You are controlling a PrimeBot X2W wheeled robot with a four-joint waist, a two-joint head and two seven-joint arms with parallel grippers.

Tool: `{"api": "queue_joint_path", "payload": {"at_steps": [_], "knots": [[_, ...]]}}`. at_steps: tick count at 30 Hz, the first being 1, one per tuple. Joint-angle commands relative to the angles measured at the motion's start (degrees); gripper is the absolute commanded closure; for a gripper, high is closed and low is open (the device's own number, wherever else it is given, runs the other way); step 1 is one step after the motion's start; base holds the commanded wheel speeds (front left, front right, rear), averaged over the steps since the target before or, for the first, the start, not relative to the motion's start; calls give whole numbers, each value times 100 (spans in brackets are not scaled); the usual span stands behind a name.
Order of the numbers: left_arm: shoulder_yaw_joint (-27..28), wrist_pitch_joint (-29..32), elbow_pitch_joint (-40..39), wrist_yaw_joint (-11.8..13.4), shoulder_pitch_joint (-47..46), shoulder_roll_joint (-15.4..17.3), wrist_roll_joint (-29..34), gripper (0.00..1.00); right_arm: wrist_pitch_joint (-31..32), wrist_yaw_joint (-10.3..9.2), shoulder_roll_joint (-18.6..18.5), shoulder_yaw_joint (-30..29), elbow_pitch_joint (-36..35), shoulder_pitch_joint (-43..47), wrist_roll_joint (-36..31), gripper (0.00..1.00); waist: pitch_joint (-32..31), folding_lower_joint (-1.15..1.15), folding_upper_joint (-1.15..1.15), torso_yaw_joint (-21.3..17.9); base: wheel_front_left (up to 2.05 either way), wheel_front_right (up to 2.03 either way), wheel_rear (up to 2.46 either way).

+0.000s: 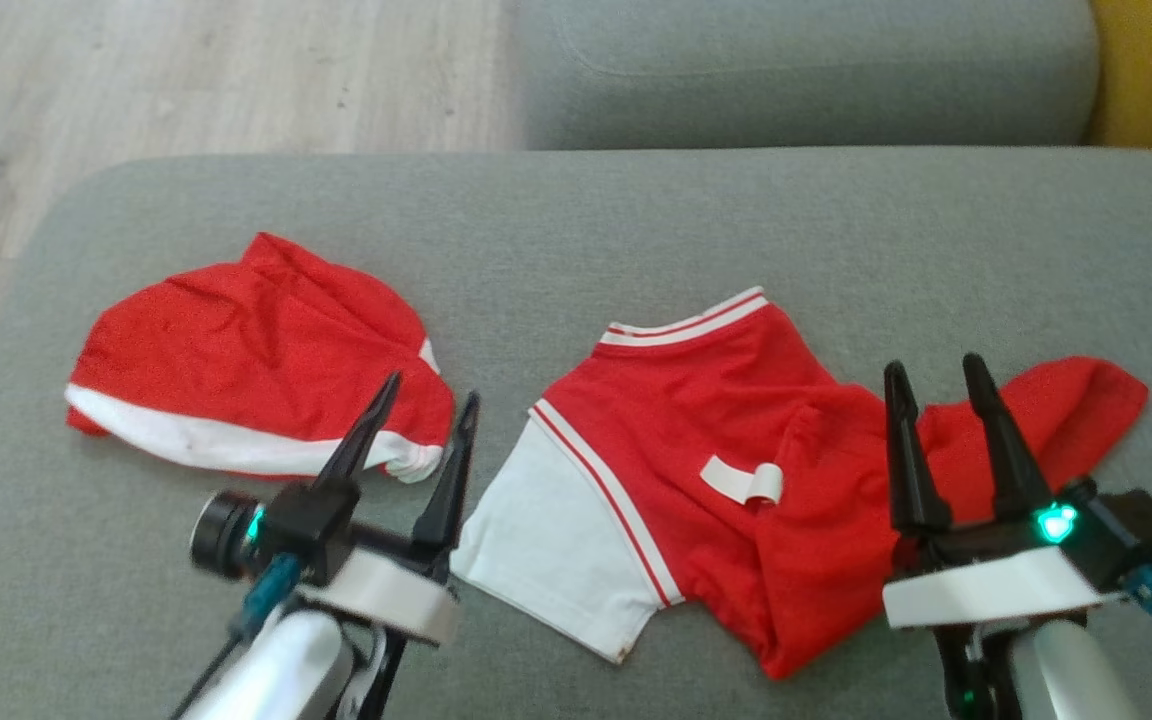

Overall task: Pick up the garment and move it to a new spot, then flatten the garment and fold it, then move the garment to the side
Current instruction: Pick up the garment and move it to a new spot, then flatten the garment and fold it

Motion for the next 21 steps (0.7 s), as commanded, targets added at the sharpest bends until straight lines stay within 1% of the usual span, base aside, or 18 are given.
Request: {"api": "queue_joint_path", "payload": {"at_steps": [1,3,8,11,14,15,17,19,21], "knots": [[332,-87,-191,107,-37,66,23,0,-62,-4,-30,116,-149,-4,-57,0,-65,0,0,71,0,0,0],[365,-111,-190,141,153,17,65,0,-62,-4,-30,129,-135,7,-69,0,-71,0,0,84,0,0,0],[495,-126,-235,64,308,-141,199,0,-62,-4,-30,125,-133,17,-110,0,-77,0,0,111,0,0,0],[519,-127,-223,-57,296,-185,317,0,-62,-4,-30,140,-137,18,-134,0,-58,0,0,91,0,0,0],[385,-94,-39,-262,263,-192,335,0,-62,-4,-30,164,-132,-13,-149,0,-22,0,0,33,0,0,0],[385,-94,-39,-262,263,-192,335,0,-62,-4,-30,164,-132,-13,-149,0,-22,0,0,33,0,0,0],[223,65,114,-428,225,-189,336,0,-62,-4,-30,173,-130,-37,-146,0,13,0,0,-22,0,0,0],[41,380,305,-577,200,-188,312,0,-62,-4,-30,188,-131,-53,-138,0,50,0,0,-80,0,0,0],[-52,750,531,-588,187,-188,263,0,-62,-4,-30,213,-135,-67,-131,0,87,0,0,-149,0,0,0]]}}
